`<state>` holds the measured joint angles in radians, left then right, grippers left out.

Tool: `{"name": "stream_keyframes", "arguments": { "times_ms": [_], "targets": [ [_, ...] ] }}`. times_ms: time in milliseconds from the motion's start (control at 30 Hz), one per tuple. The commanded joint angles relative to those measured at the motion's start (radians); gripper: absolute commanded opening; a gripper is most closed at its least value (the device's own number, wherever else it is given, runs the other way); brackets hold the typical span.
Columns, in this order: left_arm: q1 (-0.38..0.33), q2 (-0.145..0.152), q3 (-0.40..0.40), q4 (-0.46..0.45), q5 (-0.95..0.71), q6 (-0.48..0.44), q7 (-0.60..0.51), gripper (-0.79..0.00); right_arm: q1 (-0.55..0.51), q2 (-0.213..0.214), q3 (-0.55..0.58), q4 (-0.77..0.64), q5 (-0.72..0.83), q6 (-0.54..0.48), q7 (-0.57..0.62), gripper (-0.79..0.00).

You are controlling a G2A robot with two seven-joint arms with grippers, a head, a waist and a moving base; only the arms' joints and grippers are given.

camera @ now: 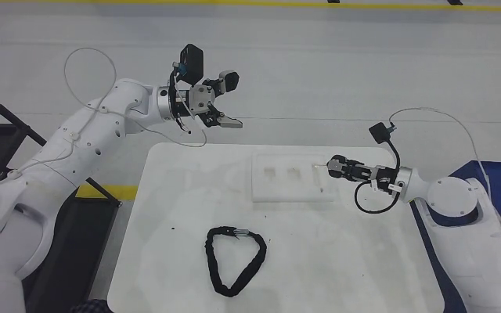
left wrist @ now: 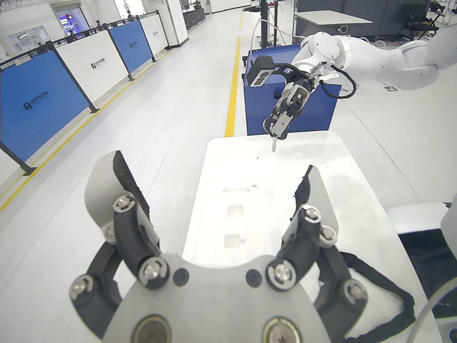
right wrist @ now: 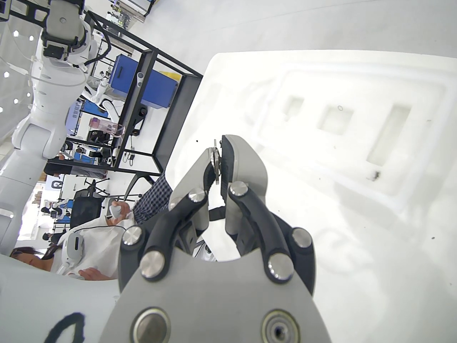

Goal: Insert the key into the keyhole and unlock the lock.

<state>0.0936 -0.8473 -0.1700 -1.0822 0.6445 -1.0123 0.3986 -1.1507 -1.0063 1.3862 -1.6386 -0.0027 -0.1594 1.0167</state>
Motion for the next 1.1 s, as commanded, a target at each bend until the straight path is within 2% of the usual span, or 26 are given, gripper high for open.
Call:
{"name": "stream_keyframes", "arguments": {
  "times_ms": [0,267,600,800,1067],
  "targets": [
    [0.000,0.000,0.000,0.000,0.000,0.000,0.000,0.000,0.000,0.000,0.000,0.000,0.000,0.000,0.000,-0.785],
    [0.010,0.000,-0.005,-0.007,0.002,0.017,-0.008,0.000,0.000,0.000,0.000,0.000,0.000,0.000,0.000,-0.785],
    [0.158,0.006,-0.039,0.001,0.025,0.000,-0.050,0.000,0.000,0.000,0.000,0.000,0.000,0.000,0.000,-0.785],
    [0.249,-0.003,-0.044,-0.003,0.121,0.000,-0.032,0.000,0.000,0.000,0.000,0.000,0.000,0.000,0.000,-0.785],
    [0.317,-0.017,-0.010,0.001,0.234,0.000,0.000,0.000,0.000,0.000,0.000,0.000,0.000,0.000,0.000,-0.785]
  ]
}}
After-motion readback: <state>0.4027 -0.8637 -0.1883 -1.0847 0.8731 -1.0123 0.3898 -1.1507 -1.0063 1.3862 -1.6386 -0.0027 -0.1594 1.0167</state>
